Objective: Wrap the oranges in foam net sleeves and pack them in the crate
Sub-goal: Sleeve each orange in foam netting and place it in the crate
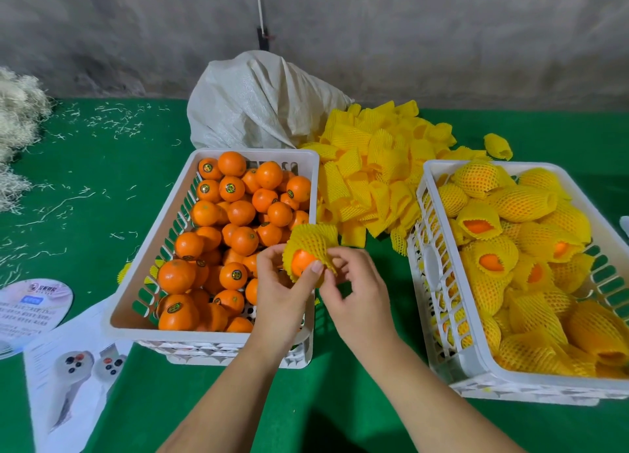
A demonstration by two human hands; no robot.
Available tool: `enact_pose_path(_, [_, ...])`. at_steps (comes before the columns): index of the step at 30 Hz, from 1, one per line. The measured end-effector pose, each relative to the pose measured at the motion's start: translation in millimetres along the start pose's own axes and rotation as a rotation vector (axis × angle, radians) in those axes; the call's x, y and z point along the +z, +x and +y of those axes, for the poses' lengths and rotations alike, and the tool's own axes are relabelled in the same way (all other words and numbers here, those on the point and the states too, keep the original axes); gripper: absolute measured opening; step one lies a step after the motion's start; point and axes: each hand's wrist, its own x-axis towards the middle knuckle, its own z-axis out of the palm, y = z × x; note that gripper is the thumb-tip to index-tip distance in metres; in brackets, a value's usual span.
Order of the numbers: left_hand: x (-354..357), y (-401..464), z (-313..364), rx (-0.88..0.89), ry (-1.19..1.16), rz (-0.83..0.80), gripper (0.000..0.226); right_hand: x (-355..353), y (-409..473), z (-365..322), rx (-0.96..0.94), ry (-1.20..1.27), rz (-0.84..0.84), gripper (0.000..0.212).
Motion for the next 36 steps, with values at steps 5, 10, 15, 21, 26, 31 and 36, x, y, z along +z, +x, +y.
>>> enact_pose_path(5, [-5, 0, 1, 0.001, -0.048, -0.129, 0.054, 2, 2, 4, 0.23, 0.077, -0.117, 0.044])
enact_pose_path(10, [1, 0, 4, -0.028, -0.034, -0.05, 0.071, -3, 7, 4, 0.213, 0.021, -0.1, 0.036])
enact_pose_path(15, [4, 2, 2, -0.007, 0.026, 0.114, 0.06, 4, -4, -7, 0.22, 0.066, -0.103, 0.029])
enact_pose_path(21, [-3, 1, -2, -0.021, -0.043, 0.005, 0.051, 11, -6, -14, 0.386, 0.253, -0.108, 0.043])
enact_pose_path(26, [-8, 0, 2, -0.054, -0.124, -0.085, 0.071, 7, -6, -6, 0.253, 0.128, -0.156, 0.039])
enact_pose_path(31, [2, -2, 4, -0.02, -0.015, -0.058, 0.054, -3, 5, -4, 0.092, -0.056, -0.052, 0.035])
enact_pose_path(36, [5, 0, 2, -0.07, 0.03, 0.034, 0.058, -5, 6, -13, -0.117, -0.157, -0.02, 0.032])
